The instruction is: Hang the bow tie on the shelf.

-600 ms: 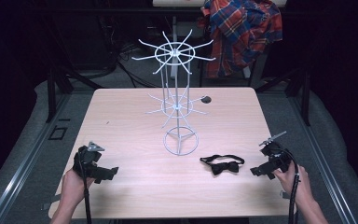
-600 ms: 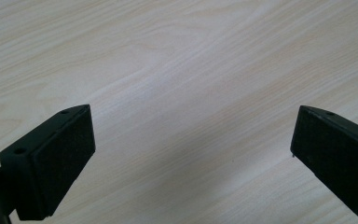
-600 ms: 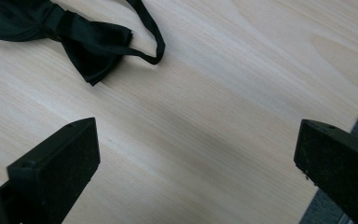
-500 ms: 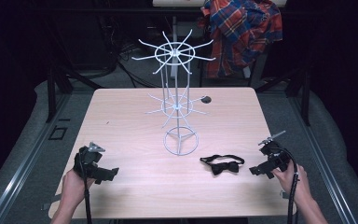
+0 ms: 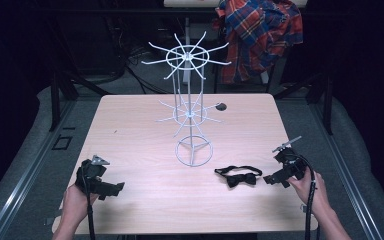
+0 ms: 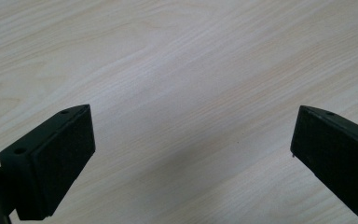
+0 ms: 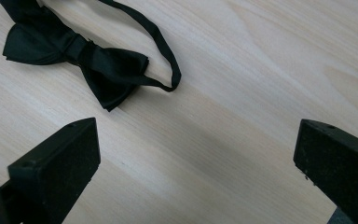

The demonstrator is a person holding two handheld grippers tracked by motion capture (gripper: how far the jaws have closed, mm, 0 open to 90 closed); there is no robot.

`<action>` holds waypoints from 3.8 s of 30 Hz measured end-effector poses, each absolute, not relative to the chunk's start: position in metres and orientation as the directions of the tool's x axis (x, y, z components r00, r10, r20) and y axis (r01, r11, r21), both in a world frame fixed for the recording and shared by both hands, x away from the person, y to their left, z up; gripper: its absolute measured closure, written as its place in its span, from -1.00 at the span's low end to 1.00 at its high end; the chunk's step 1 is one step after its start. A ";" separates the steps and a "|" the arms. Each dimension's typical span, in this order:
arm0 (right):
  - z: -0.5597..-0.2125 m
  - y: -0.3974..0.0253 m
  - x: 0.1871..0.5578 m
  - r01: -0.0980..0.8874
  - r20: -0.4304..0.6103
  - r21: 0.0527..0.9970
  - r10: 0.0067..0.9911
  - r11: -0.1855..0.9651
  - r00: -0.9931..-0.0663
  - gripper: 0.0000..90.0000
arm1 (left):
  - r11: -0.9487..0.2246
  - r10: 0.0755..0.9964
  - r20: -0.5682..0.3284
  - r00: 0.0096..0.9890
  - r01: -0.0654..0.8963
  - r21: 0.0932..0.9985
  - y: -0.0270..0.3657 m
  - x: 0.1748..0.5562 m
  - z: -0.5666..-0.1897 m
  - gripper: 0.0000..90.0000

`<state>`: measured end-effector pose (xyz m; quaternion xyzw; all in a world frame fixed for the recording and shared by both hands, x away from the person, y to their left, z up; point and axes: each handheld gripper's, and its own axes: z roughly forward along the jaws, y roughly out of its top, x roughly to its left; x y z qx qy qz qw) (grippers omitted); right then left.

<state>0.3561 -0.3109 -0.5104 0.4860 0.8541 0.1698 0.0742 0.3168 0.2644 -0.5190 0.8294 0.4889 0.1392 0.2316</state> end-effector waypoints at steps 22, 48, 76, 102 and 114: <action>-0.504 -0.262 0.388 0.710 -0.023 0.411 0.785 0.572 -0.619 -0.85 | -0.427 0.872 0.012 0.489 0.749 0.506 0.263 0.317 -0.520 -1.00; -0.539 -0.239 0.402 0.708 -0.111 0.287 0.757 0.645 -0.644 0.37 | -0.430 0.867 0.000 0.498 0.749 0.504 0.262 0.318 -0.521 -1.00; -0.532 -0.235 0.393 0.678 -0.175 0.270 0.728 0.683 -0.663 0.99 | -0.441 0.861 0.000 0.508 0.748 0.496 0.262 0.318 -0.521 -1.00; -0.478 -0.234 0.372 0.583 -0.202 0.501 0.742 0.639 -0.639 1.00 | -0.445 0.858 -0.002 0.514 0.745 0.496 0.261 0.318 -0.521 -1.00; -0.466 -0.232 0.364 0.540 -0.217 0.550 0.734 0.637 -0.643 1.00 | -0.444 0.859 -0.003 0.513 0.746 0.496 0.261 0.319 -0.521 -1.00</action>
